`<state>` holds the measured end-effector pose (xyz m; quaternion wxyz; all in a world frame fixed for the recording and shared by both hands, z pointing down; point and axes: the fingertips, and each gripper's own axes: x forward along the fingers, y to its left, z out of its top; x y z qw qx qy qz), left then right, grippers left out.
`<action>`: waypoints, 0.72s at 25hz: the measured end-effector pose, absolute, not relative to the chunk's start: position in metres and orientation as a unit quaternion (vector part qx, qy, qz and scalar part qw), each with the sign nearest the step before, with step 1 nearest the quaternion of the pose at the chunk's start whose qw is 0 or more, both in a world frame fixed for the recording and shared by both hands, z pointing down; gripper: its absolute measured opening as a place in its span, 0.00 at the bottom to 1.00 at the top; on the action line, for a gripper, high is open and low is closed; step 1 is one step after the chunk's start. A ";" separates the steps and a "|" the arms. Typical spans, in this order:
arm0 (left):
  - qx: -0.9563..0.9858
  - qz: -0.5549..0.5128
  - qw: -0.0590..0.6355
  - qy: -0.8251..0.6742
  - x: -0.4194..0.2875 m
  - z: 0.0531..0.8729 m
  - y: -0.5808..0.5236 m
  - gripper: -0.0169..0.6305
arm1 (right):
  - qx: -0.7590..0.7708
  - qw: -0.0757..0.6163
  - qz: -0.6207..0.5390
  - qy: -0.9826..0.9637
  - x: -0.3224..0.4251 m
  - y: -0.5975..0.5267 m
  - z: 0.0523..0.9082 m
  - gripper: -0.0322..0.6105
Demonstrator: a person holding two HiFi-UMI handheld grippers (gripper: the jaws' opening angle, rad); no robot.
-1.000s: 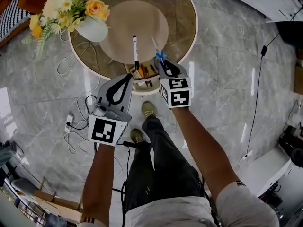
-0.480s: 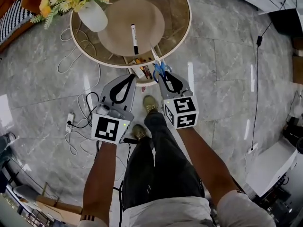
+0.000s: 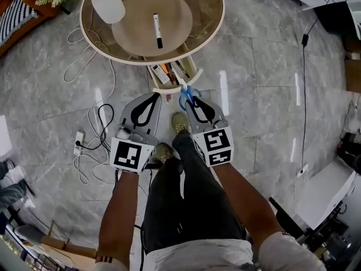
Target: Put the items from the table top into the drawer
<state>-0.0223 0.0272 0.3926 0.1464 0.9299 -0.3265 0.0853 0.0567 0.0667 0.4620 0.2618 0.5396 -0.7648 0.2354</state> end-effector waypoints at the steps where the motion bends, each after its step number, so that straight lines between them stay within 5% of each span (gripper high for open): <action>1: 0.929 0.086 0.149 -0.328 -0.023 0.397 0.030 0.03 | 0.534 0.268 0.238 -0.765 0.056 0.072 0.469 0.17; 18: 0.917 0.114 0.163 -0.346 -0.020 0.551 0.002 0.03 | 0.468 0.385 0.272 -0.748 0.086 0.021 0.697 0.17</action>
